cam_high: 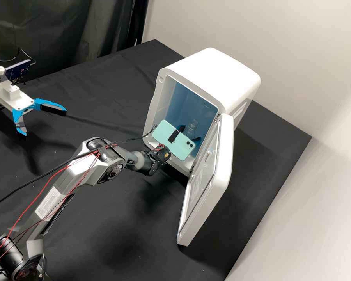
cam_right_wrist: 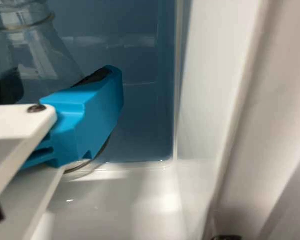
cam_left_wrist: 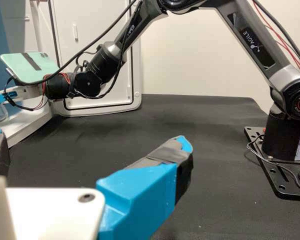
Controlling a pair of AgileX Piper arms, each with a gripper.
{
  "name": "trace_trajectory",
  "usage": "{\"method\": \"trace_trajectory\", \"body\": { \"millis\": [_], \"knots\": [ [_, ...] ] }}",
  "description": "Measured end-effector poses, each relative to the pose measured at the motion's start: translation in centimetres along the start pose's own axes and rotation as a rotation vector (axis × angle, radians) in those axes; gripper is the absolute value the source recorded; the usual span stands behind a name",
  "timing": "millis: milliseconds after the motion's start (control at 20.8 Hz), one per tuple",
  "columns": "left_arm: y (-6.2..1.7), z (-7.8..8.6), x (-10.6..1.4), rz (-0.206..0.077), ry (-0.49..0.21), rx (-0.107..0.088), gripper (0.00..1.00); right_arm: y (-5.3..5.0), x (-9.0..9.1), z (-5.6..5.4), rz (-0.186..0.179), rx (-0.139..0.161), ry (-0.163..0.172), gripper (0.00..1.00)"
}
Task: Place the flask in the incubator
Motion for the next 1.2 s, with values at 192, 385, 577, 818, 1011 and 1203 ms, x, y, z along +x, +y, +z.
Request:
{"method": "trace_trajectory", "body": {
  "millis": [192,385,577,818,1011,1203],
  "knots": [
    [-0.04,0.2,0.1,-0.002,-0.011,0.000,1.00,0.0,0.8,0.0,-0.001,0.001,0.008,0.00],
    [-0.07,0.4,0.1,-0.005,-0.022,0.001,1.00,0.4,1.9,-0.4,-0.023,0.027,-0.006,0.00],
    [-0.19,0.4,0.2,-0.012,-0.025,0.003,1.00,0.7,2.9,-0.7,-0.033,0.034,-0.003,0.00],
    [-0.25,0.4,0.2,-0.015,-0.025,0.002,1.00,0.9,3.4,-0.9,-0.046,0.044,-0.014,0.00],
    [-0.31,0.3,0.3,-0.018,-0.024,-0.001,1.00,1.0,3.5,-1.0,-0.050,0.035,-0.012,0.00],
    [-0.31,0.3,0.3,-0.018,-0.024,-0.001,1.00,0.8,3.5,-0.9,-0.054,0.030,-0.010,0.00]
  ]
}}
